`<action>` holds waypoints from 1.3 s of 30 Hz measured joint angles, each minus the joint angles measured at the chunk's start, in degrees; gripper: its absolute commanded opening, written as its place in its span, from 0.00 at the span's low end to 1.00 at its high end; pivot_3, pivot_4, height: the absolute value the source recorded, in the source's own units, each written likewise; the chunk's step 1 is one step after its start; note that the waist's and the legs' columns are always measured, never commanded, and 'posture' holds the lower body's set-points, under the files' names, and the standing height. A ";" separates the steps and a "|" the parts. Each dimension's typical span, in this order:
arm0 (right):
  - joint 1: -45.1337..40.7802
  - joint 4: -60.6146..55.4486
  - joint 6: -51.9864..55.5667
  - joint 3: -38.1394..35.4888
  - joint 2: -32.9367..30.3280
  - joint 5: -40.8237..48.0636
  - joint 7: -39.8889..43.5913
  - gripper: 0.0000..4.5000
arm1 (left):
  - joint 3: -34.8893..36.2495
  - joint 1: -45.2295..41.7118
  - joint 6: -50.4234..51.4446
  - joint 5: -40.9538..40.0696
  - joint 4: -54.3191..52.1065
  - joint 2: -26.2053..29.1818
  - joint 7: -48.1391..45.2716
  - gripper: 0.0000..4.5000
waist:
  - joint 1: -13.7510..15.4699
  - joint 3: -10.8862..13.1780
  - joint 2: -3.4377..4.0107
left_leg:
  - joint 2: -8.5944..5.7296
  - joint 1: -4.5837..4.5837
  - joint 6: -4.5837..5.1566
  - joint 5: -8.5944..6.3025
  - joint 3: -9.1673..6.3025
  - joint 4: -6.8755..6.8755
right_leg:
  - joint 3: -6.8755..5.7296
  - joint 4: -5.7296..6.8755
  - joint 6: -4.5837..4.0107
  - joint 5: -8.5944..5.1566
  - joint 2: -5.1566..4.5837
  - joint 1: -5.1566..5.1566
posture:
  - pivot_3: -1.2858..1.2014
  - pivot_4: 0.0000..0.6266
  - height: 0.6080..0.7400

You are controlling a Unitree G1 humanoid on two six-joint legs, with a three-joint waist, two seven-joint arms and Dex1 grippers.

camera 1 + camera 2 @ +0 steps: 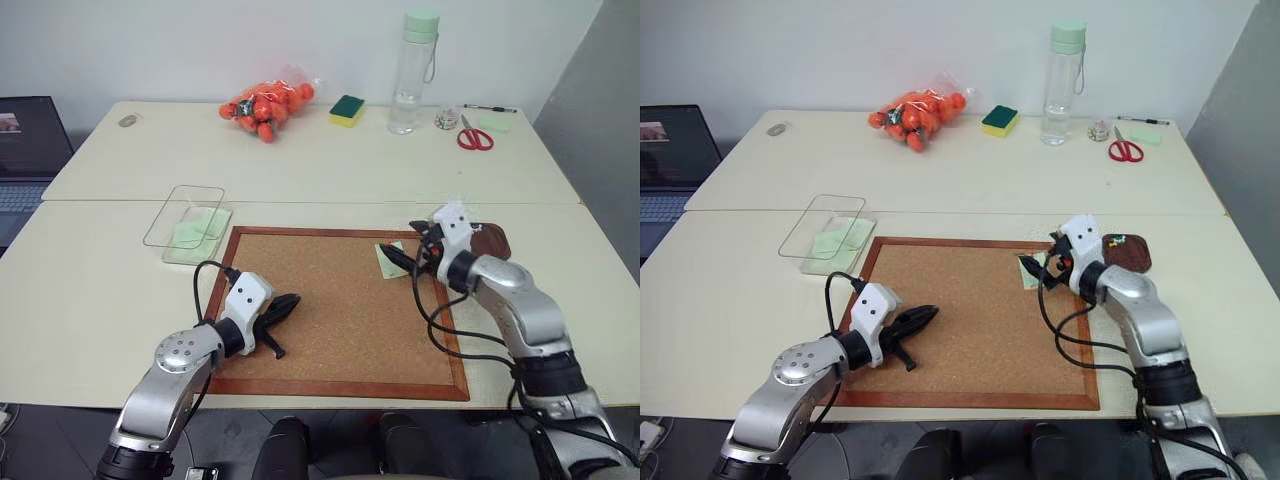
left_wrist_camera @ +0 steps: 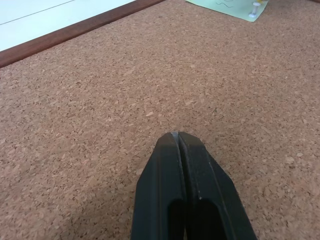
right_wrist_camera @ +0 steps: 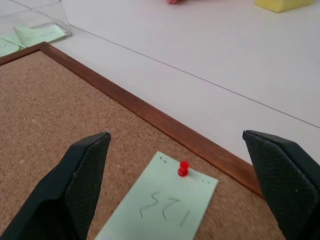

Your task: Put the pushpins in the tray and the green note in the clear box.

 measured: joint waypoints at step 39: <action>-2.07 12.07 -8.65 2.94 1.32 -7.97 1.05 0.01 | -1.24 0.64 -0.39 1.26 -1.24 -0.49 2.17 0.00 | 0.00 0.00 0.01 | -0.06 -0.02 0.00 0.00 0.01 -0.01 | -0.05 0.00 0.03 0.02 -0.24 0.01 | 0.52 0.24 1.00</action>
